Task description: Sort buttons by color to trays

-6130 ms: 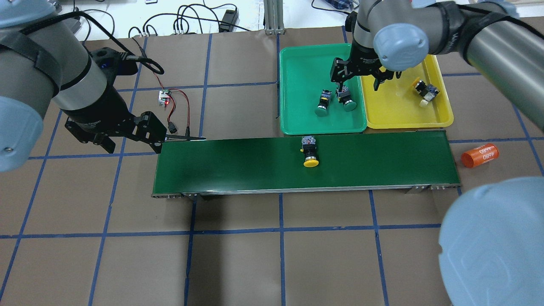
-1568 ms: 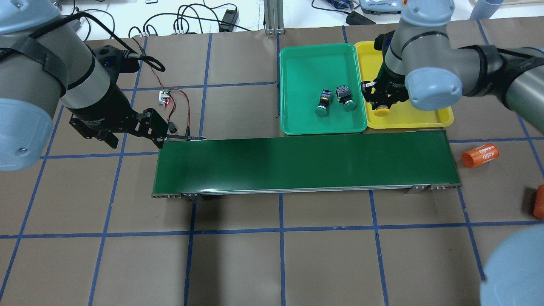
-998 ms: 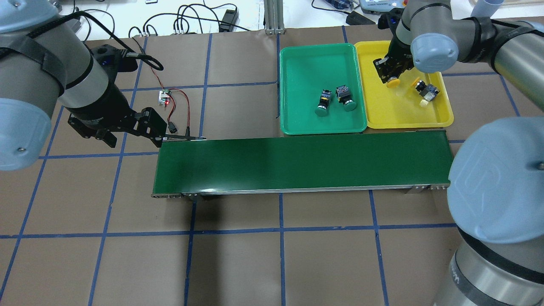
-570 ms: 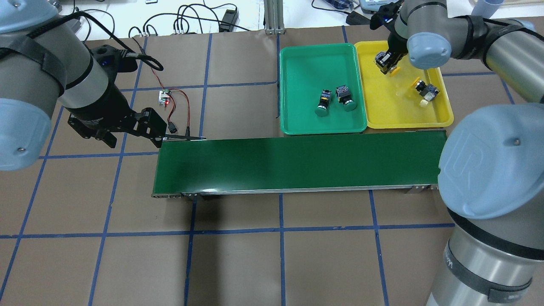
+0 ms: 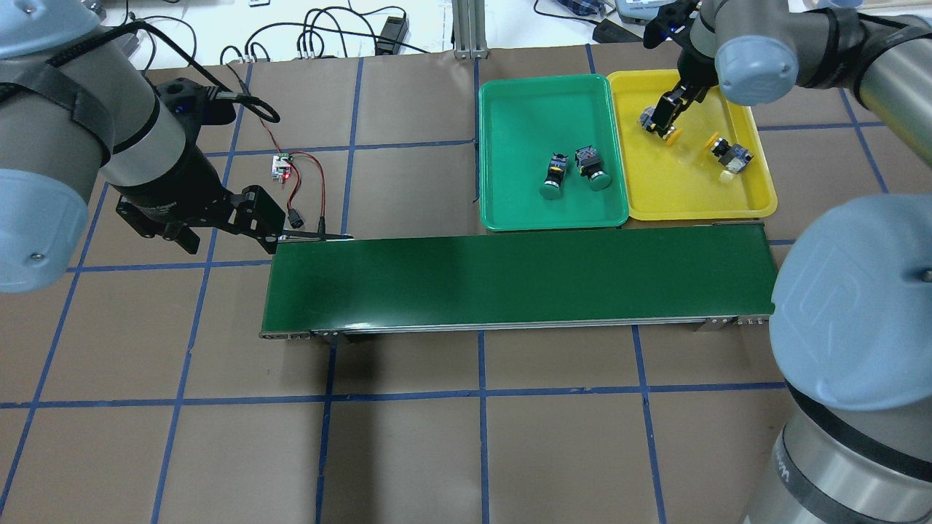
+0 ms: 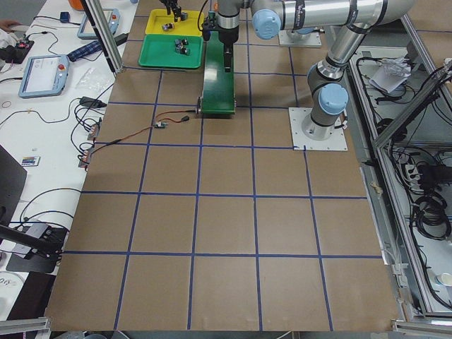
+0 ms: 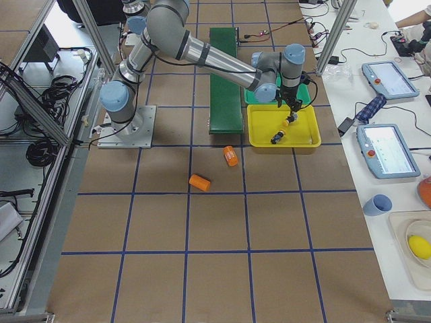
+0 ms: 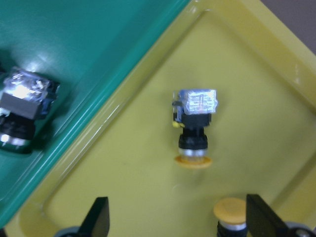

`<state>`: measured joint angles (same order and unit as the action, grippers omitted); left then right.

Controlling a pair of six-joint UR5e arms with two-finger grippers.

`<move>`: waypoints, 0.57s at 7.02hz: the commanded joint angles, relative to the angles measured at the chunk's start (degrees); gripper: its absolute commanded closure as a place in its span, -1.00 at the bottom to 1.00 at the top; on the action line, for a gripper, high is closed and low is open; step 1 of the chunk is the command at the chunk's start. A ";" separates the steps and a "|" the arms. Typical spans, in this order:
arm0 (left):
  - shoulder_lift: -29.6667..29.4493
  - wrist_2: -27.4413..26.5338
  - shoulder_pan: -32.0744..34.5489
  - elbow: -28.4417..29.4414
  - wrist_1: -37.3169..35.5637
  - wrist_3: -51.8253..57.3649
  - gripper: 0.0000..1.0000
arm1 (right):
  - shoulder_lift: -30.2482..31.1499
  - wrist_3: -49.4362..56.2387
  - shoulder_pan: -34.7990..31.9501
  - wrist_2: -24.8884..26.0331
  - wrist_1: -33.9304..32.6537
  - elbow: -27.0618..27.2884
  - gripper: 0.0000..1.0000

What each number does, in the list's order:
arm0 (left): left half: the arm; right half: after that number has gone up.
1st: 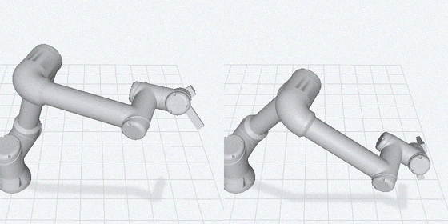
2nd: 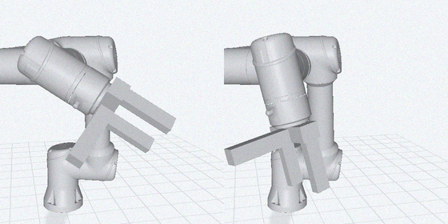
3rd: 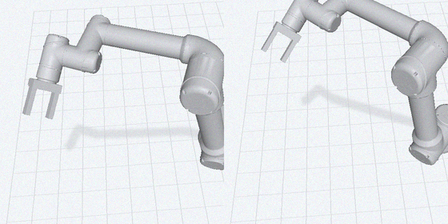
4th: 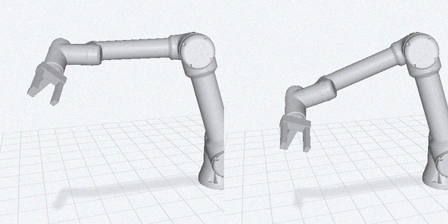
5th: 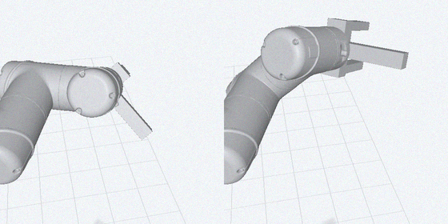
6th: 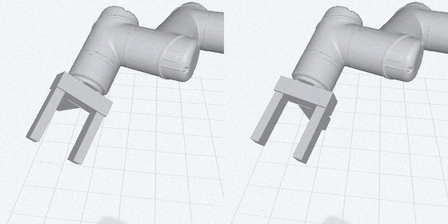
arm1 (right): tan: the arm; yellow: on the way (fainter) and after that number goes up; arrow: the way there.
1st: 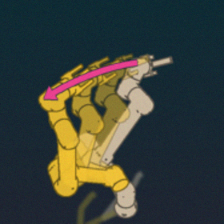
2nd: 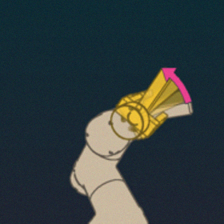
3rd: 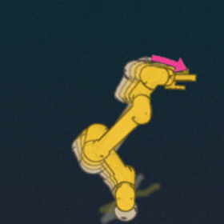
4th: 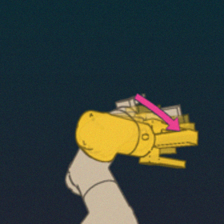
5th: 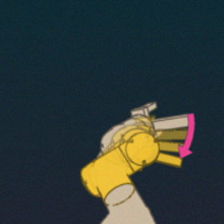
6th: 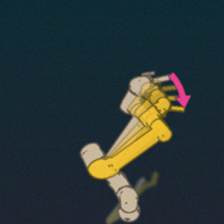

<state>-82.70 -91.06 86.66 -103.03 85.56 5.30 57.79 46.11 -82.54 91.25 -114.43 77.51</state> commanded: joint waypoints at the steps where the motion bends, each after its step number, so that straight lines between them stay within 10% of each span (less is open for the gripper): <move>1: -0.19 0.18 -0.09 -0.06 -0.22 -0.11 -1.00 | 10.37 -6.53 -0.86 0.25 16.19 0.01 -1.00; 4: -0.10 0.27 -0.09 -0.15 -0.22 -0.11 -1.00 | 22.07 -26.16 -6.04 0.25 25.75 3.59 -1.00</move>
<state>-82.82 -90.95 86.58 -103.17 85.43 5.31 74.85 29.38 -86.47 91.49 -91.15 78.60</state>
